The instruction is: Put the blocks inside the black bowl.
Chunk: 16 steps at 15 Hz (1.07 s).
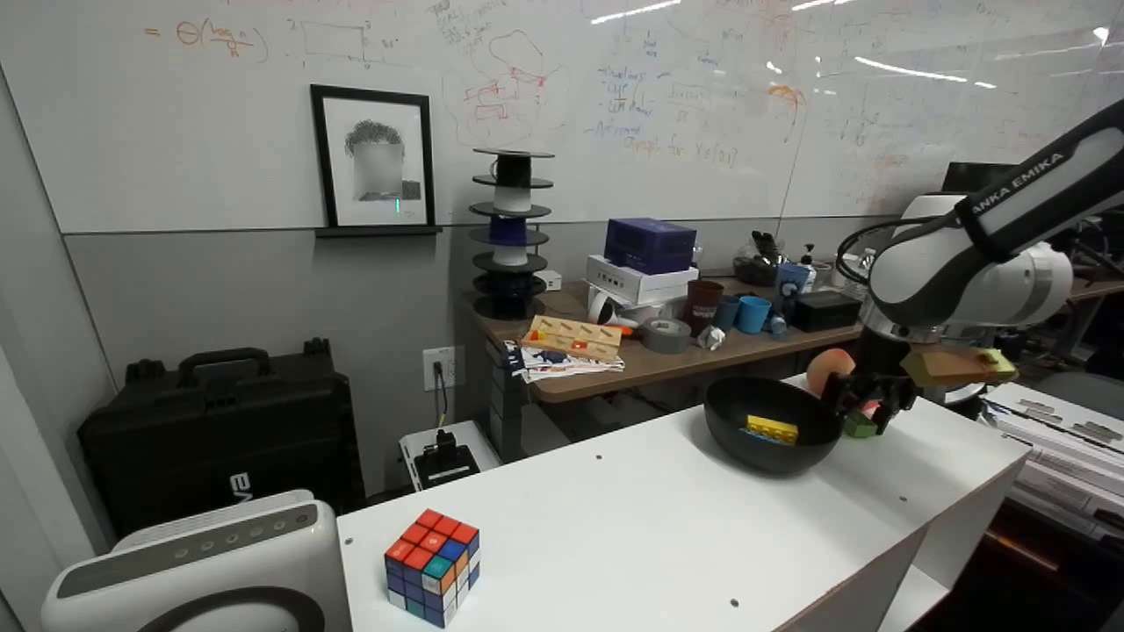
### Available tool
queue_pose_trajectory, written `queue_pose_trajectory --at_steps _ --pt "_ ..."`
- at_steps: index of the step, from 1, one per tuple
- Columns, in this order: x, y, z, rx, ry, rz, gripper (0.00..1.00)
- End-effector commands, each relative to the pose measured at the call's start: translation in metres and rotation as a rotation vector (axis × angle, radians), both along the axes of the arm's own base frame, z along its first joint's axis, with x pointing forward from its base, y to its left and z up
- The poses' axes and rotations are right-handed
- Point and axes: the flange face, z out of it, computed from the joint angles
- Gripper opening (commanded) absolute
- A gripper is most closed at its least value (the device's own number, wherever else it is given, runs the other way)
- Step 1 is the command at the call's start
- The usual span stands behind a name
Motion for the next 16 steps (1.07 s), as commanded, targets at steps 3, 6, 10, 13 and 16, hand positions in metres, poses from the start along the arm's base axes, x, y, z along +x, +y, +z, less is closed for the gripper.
queue_pose_trajectory --at_steps 3,6,10,13,16 --pt "-0.002 -0.005 0.016 -0.035 -0.004 0.009 0.36" --pt "-0.012 -0.003 0.028 -0.049 -0.014 0.017 0.11" --pt "-0.035 0.007 0.054 -0.121 -0.007 -0.016 0.15" --pt "-0.049 0.043 0.087 -0.177 -0.055 0.013 0.15" --pt "-0.053 0.096 0.112 -0.192 -0.101 0.121 0.15"
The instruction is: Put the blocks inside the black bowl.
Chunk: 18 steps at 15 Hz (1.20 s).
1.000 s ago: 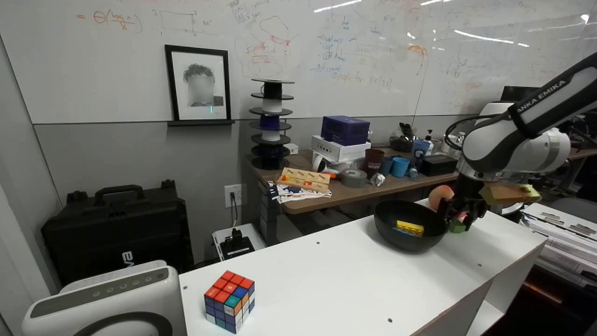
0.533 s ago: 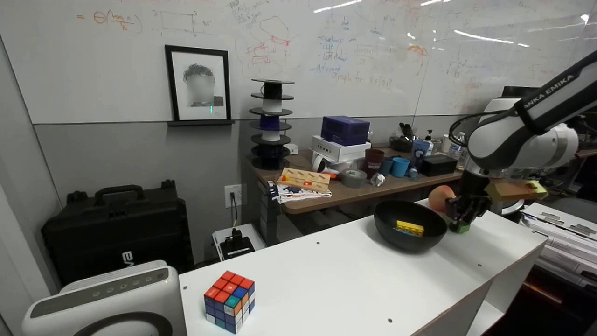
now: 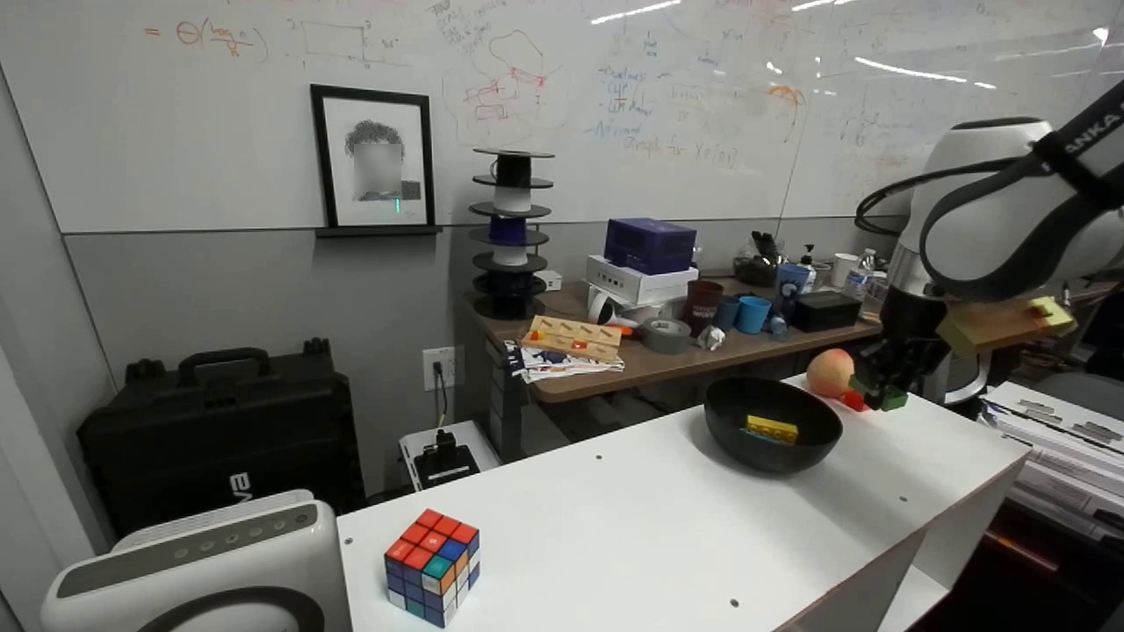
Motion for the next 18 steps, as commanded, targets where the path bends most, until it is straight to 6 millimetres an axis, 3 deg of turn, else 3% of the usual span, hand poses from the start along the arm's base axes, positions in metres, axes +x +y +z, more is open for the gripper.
queue_pose_trajectory --at_steps 1,4,7,8,10,14,16,18 --pt "-0.017 0.062 0.037 -0.022 -0.056 0.138 0.14" --pt "-0.009 0.099 0.042 -0.006 -0.092 0.22 0.14" --pt "-0.001 0.114 0.035 -0.012 -0.101 0.252 0.15" --pt "0.0 0.114 0.033 -0.023 -0.105 0.26 0.61" --pt "-0.001 0.113 0.03 -0.02 -0.092 0.258 0.66" --pt "-0.005 0.111 0.037 0.007 -0.104 0.234 0.98" --pt "-0.005 0.105 0.051 0.051 -0.143 0.168 1.0" --pt "-0.004 0.085 0.075 0.106 -0.197 0.064 1.0"
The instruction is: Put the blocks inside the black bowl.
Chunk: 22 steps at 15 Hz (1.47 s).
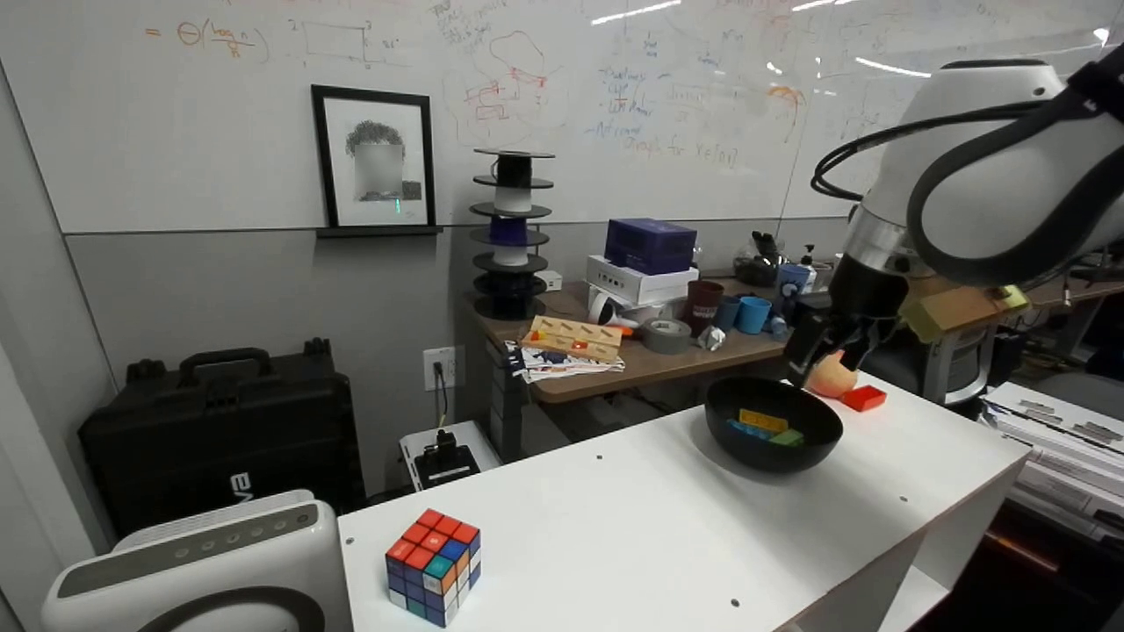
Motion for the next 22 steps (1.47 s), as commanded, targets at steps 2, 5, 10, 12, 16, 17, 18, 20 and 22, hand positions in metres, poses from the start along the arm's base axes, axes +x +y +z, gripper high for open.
queue_pose_trajectory --at_steps 2,5,10,12,16,17,18,20,22 --pt "-0.007 -0.045 0.064 0.142 -0.093 -0.192 1.0" --pt "-0.014 -0.098 0.099 0.234 -0.135 -0.357 1.0" --pt "-0.037 -0.187 0.129 0.367 -0.197 -0.65 1.0" --pt "-0.044 -0.213 0.131 0.41 -0.223 -0.756 1.0" --pt "-0.053 -0.247 0.126 0.492 -0.233 -0.964 1.0" --pt "-0.055 -0.248 0.126 0.52 -0.21 -1.01 1.0" --pt "-0.059 -0.244 0.12 0.467 -0.22 -0.933 1.0" --pt "-0.059 -0.246 0.12 0.489 -0.207 -0.98 1.0" --pt "-0.059 -0.246 0.12 0.495 -0.204 -0.992 1.0"
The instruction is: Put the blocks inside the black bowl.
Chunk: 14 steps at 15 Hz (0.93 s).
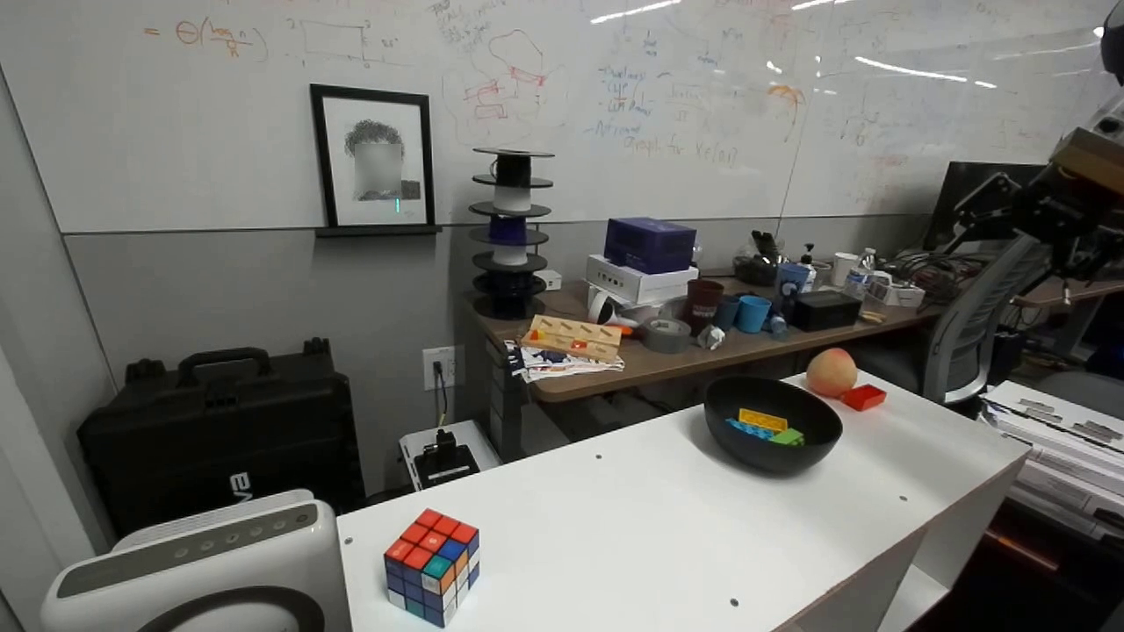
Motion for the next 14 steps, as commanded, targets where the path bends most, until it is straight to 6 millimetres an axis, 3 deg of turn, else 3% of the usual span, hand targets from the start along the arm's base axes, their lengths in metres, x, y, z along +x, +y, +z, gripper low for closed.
queue_pose_trajectory --at_steps 1,8,14 --pt "0.0 0.0 0.0 0.002 0.002 -0.003 1.0" --pt "0.0 0.0 0.0 0.006 0.004 -0.006 1.0" --pt "0.033 -0.022 -0.016 0.083 -0.133 -0.242 1.0"
